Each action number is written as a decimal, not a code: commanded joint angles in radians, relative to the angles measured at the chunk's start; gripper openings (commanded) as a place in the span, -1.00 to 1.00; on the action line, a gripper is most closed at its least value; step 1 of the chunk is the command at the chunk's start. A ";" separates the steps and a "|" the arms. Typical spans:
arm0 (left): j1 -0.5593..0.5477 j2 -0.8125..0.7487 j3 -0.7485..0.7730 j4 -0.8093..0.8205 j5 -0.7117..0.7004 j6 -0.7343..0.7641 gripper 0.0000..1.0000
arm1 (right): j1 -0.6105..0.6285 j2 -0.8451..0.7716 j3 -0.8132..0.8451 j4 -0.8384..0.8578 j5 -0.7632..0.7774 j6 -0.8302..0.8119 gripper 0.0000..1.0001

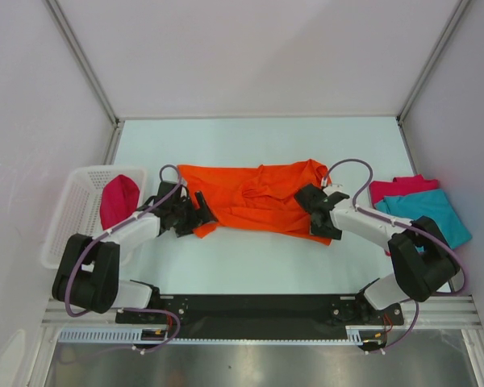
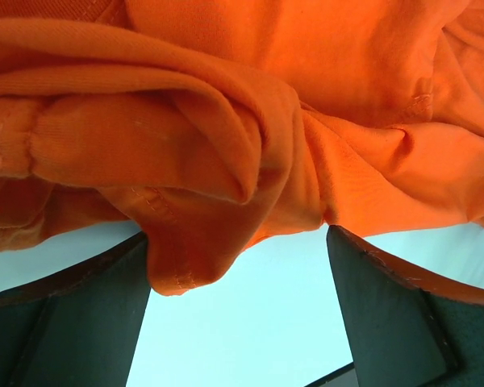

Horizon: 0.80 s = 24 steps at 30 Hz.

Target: Fold and stack the t-shirts

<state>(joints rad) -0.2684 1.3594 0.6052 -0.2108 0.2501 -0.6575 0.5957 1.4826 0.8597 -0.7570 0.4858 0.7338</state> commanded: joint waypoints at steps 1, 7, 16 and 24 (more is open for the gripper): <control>-0.008 -0.002 -0.025 -0.015 0.003 0.001 0.82 | 0.030 -0.027 -0.027 -0.021 -0.003 0.061 0.03; -0.006 -0.019 -0.022 -0.033 0.011 0.007 0.79 | 0.056 -0.004 -0.036 -0.005 -0.016 0.090 0.03; -0.006 -0.063 -0.013 -0.073 0.014 0.038 0.68 | 0.082 0.074 -0.039 0.073 -0.024 0.110 -0.22; -0.008 -0.095 -0.009 -0.076 0.034 0.045 0.32 | 0.107 0.079 -0.048 0.093 -0.010 0.105 -0.85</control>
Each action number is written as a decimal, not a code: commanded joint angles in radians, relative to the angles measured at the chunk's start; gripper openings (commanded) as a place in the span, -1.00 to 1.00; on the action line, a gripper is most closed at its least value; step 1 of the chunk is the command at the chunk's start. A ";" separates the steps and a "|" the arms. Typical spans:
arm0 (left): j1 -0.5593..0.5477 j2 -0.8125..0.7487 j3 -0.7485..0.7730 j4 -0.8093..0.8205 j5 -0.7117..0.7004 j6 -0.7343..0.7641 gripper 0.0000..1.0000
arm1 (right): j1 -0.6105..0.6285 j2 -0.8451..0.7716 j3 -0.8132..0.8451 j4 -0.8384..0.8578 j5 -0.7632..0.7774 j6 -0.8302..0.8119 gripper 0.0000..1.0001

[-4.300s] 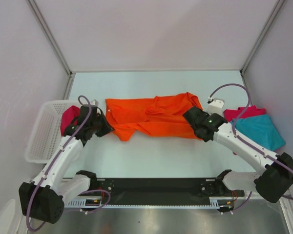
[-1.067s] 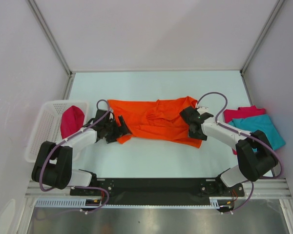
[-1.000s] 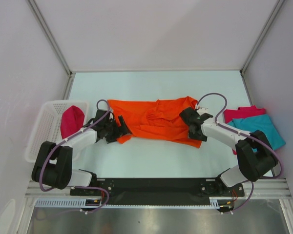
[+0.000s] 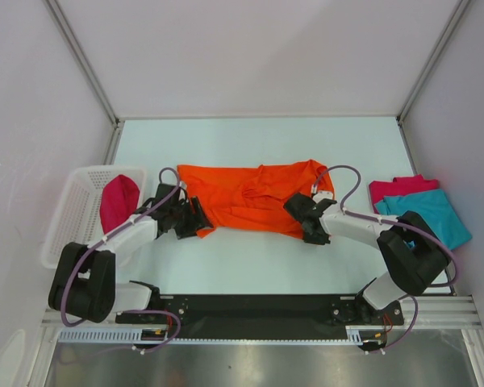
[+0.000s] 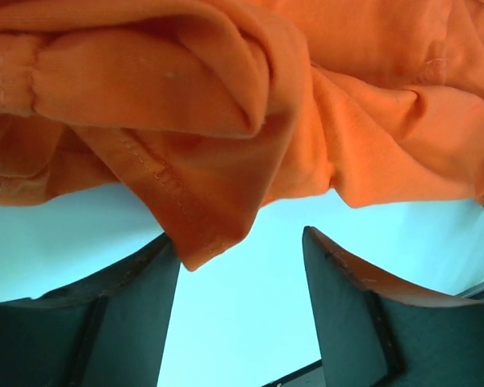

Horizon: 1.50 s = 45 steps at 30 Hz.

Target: Fold and stack the t-shirts

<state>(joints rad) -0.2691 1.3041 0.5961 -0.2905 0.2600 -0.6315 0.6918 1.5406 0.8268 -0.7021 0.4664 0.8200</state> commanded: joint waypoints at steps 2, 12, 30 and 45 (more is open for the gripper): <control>-0.007 -0.037 0.001 0.011 0.033 0.024 0.15 | 0.018 0.006 -0.020 0.029 0.017 0.022 -1.00; -0.007 -0.081 0.056 -0.045 0.019 0.027 -0.98 | 0.035 -0.152 0.078 -0.095 0.107 -0.018 -1.00; -0.002 -0.377 0.600 -0.574 -0.126 0.084 -1.00 | 0.035 -0.424 0.429 -0.384 0.285 -0.075 -1.00; -0.002 -0.603 0.930 -0.791 -0.249 0.056 -1.00 | 0.135 -0.583 0.632 -0.522 0.508 -0.039 -1.00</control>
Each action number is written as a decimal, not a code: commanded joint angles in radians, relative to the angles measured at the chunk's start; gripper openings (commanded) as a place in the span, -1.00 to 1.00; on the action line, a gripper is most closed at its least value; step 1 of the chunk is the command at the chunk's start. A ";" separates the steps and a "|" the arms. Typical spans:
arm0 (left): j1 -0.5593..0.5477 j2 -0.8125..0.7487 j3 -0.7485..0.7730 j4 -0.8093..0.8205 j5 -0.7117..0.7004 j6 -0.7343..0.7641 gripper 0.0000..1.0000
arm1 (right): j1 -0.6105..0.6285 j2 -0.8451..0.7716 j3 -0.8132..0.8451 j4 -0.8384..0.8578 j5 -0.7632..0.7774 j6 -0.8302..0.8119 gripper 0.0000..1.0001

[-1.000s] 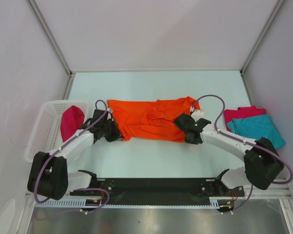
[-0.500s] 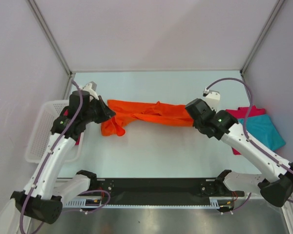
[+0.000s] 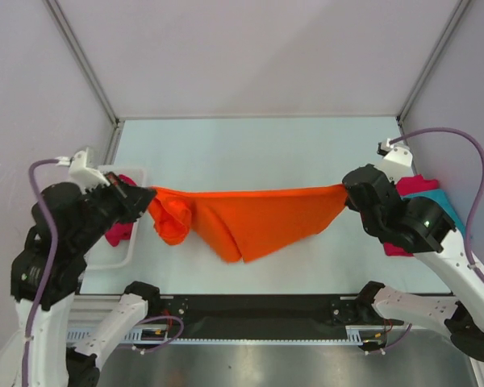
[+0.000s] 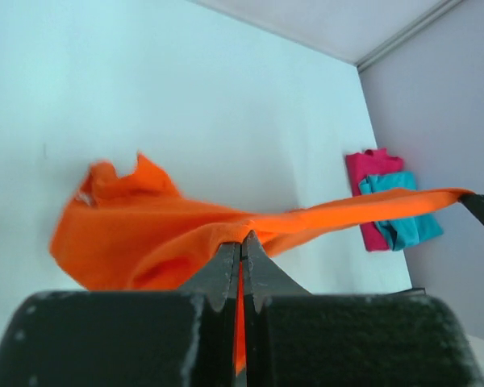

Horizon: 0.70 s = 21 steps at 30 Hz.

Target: Fold and stack the t-shirts

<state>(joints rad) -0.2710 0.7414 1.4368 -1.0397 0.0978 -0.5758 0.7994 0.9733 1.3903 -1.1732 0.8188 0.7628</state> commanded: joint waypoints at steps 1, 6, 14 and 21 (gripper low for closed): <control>0.000 -0.048 0.103 -0.045 -0.096 0.002 -1.00 | 0.032 -0.016 0.088 -0.046 0.167 0.015 -1.00; 0.000 -0.025 0.200 -0.043 -0.156 0.024 -1.00 | 0.026 0.048 0.133 0.064 0.200 -0.114 -1.00; 0.007 0.266 0.200 0.084 -0.225 0.108 -1.00 | -0.345 0.289 0.099 0.343 -0.247 -0.313 -1.00; 0.185 0.809 0.393 0.247 -0.107 0.172 -1.00 | -0.548 0.753 0.350 0.486 -0.379 -0.399 -1.00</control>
<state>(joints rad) -0.1623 1.2995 1.6962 -0.9188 0.0124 -0.4839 0.3340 1.5379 1.5711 -0.7872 0.4984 0.4648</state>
